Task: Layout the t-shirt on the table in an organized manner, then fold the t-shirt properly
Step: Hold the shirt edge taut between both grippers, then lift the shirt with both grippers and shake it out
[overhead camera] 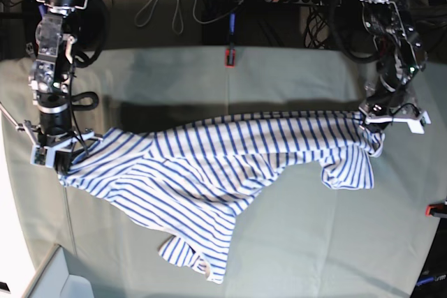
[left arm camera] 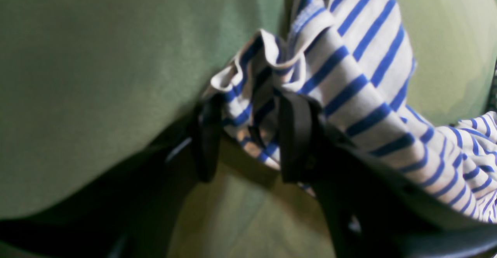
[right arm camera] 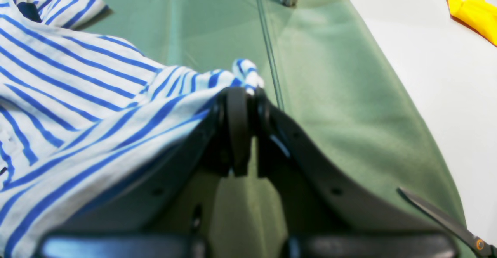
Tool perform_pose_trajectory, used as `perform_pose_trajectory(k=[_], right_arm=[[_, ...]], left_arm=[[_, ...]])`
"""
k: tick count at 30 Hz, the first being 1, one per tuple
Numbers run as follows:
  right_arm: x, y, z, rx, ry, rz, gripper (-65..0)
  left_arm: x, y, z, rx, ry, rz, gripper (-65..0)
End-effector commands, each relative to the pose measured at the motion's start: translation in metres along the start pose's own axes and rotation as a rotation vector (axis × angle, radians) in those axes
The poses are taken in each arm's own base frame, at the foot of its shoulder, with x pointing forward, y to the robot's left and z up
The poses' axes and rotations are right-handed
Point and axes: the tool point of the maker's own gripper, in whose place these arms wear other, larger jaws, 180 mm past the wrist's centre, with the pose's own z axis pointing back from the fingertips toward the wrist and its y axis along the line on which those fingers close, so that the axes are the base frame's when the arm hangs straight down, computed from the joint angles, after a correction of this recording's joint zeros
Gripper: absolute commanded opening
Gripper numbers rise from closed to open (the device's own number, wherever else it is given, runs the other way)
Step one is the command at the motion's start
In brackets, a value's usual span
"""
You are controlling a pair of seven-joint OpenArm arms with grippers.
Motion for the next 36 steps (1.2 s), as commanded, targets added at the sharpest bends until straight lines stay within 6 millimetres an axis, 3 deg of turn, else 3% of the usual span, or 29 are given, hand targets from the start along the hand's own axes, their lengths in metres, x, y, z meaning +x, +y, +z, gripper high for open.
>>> perform_pose_trajectory(k=[1, 5, 13, 19, 25, 27, 31, 36], right_arm=[[0.022, -0.005, -0.004, -0.008, -0.069, 0.007, -65.0], [0.022, -0.005, -0.004, -0.008, -0.069, 0.007, -65.0], [0.022, -0.005, -0.004, -0.008, -0.069, 0.007, -65.0], [0.022, -0.005, -0.004, -0.008, -0.069, 0.007, -65.0], [0.03, -0.006, -0.004, -0.009, -0.09, 0.013, -65.0], [0.047, -0.007, -0.001, -0.012, -0.132, 0.022, -65.0], [0.084, -0.009, 0.013, -0.015, -0.23, 0.042, -65.0], [0.122, -0.022, 0.036, -0.052, -0.333, 0.069, -65.0]], left_arm=[[0.016, -0.006, 0.001, -0.018, -0.045, 0.0, -41.2], [0.016, -0.007, 0.001, -0.019, -0.045, -0.001, -41.9], [0.016, -0.006, 0.001, -0.018, -0.047, 0.0, -65.0], [0.019, -0.003, 0.009, -0.017, -0.062, -0.012, -65.0], [0.044, -0.025, 0.05, -0.133, -0.156, 0.026, -65.0], [0.054, -0.032, 0.066, -0.169, -0.191, 0.031, -65.0], [0.093, -0.033, 0.098, -0.196, -0.313, 0.052, -65.0], [0.134, -0.021, 0.137, -0.195, -0.454, 0.072, -65.0]])
